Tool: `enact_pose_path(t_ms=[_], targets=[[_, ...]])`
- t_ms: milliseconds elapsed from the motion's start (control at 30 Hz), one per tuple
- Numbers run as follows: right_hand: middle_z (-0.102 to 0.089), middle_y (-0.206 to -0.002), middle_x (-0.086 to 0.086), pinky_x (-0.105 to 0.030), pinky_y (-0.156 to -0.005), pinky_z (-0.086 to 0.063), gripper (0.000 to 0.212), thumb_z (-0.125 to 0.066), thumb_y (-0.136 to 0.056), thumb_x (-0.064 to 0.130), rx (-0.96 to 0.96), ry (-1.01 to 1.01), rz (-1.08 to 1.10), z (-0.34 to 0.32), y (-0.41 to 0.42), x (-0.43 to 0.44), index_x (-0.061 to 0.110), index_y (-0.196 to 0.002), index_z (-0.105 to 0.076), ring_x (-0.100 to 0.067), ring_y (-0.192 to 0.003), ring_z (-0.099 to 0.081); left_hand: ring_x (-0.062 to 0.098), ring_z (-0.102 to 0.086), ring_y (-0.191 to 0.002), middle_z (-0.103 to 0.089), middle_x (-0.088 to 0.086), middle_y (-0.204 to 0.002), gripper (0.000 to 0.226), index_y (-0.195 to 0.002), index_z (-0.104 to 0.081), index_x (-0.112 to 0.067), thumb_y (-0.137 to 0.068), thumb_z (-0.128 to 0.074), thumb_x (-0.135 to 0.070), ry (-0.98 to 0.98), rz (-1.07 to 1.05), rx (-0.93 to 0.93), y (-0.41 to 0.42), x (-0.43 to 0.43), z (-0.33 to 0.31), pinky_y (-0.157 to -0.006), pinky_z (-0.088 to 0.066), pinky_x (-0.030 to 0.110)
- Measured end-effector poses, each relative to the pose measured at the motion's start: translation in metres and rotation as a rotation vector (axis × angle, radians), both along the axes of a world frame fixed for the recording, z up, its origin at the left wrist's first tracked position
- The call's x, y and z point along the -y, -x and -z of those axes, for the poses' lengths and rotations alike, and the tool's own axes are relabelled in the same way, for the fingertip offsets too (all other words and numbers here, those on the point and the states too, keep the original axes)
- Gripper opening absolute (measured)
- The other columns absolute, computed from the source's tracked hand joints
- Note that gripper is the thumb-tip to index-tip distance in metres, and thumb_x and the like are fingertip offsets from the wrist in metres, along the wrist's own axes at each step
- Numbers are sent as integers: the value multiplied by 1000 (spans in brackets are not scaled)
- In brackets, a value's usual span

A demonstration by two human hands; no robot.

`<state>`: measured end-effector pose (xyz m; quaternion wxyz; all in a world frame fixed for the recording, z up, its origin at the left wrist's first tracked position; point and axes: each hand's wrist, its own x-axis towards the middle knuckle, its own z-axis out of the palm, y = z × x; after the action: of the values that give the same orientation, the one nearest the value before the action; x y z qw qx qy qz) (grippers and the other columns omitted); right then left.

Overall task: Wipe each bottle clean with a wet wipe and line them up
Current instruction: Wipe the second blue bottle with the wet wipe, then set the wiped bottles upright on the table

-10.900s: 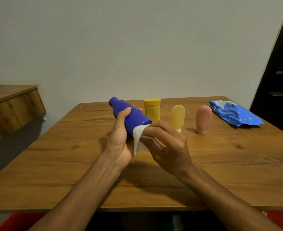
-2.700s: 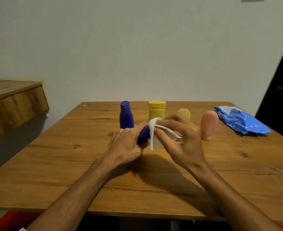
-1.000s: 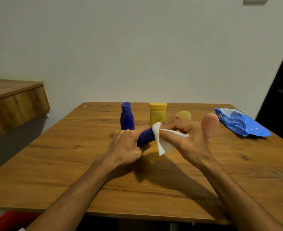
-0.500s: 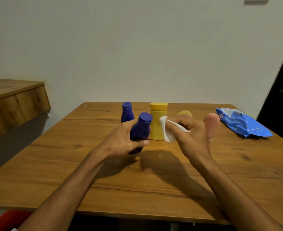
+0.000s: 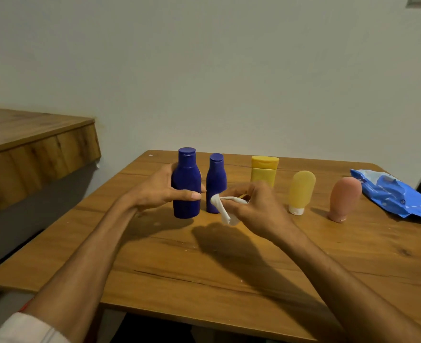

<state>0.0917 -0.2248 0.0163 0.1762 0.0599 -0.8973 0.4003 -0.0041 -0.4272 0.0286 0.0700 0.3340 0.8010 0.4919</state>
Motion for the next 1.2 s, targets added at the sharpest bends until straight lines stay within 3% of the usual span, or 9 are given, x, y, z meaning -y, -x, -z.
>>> enact_pose_path(t_ms=[133,267,500,733,900,1033,1100,1200], targets=[[-63,-91,11,-9,-54,-39,20,-69,-87,23,33,-33,8,5,14,12,16,-105,-74,2,-75,-55,11,-70,-97,-75,-6,-101,43,-115,-56,-16,-77,-77,-14,34,-27,46,22,7,4,-80,-53,25],[-71,-104,2,-16,-68,-51,21,-70,-86,21,75,-48,-8,15,26,19,16,-107,-73,-5,-86,-61,9,-70,-97,-75,-8,-101,41,-112,-57,-19,-77,-78,-17,69,-26,82,35,6,11,-79,-53,27],[-70,-105,4,-20,-72,-53,19,-69,-87,24,113,-94,7,29,34,29,20,-105,-72,-4,-87,-60,12,-70,-98,-75,-1,-103,48,-116,-58,-13,-73,-79,-18,30,-71,139,48,4,25,-83,-51,33],[-69,-108,3,-20,-76,-52,20,-66,-90,26,118,-154,1,32,31,33,19,-108,-71,-2,-85,-56,12,-70,-94,-74,2,-102,49,-112,-61,-12,-69,-83,-15,2,-95,150,56,2,32,-76,-50,28],[-69,-107,4,-18,-74,-50,20,-66,-90,26,119,-175,-6,32,29,35,20,-108,-70,0,-81,-55,17,-68,-100,-72,1,-107,77,-116,-60,-19,-49,-91,-41,12,-116,131,61,6,37,-79,-51,32],[-68,-107,5,-13,-69,-45,20,-65,-91,25,117,-190,-32,33,28,39,19,-109,-69,3,-77,-52,12,-64,-103,-67,-5,-113,79,-123,-56,-25,-52,-89,-39,21,-90,95,58,10,35,-76,-51,28],[-68,-106,5,-13,-68,-45,19,-65,-90,24,102,-186,-35,32,27,41,20,-109,-69,4,-75,-52,11,-60,-109,-63,-7,-119,81,-129,-52,-25,-58,-91,-35,43,-85,78,57,12,32,-82,-52,31],[-66,-101,9,-10,-63,-43,19,-65,-91,24,87,-186,-56,31,26,46,19,-109,-69,6,-72,-51,8,-52,-119,-55,-10,-131,100,-133,-46,-34,-45,-89,-50,45,-83,60,57,22,29,-93,-47,31]])
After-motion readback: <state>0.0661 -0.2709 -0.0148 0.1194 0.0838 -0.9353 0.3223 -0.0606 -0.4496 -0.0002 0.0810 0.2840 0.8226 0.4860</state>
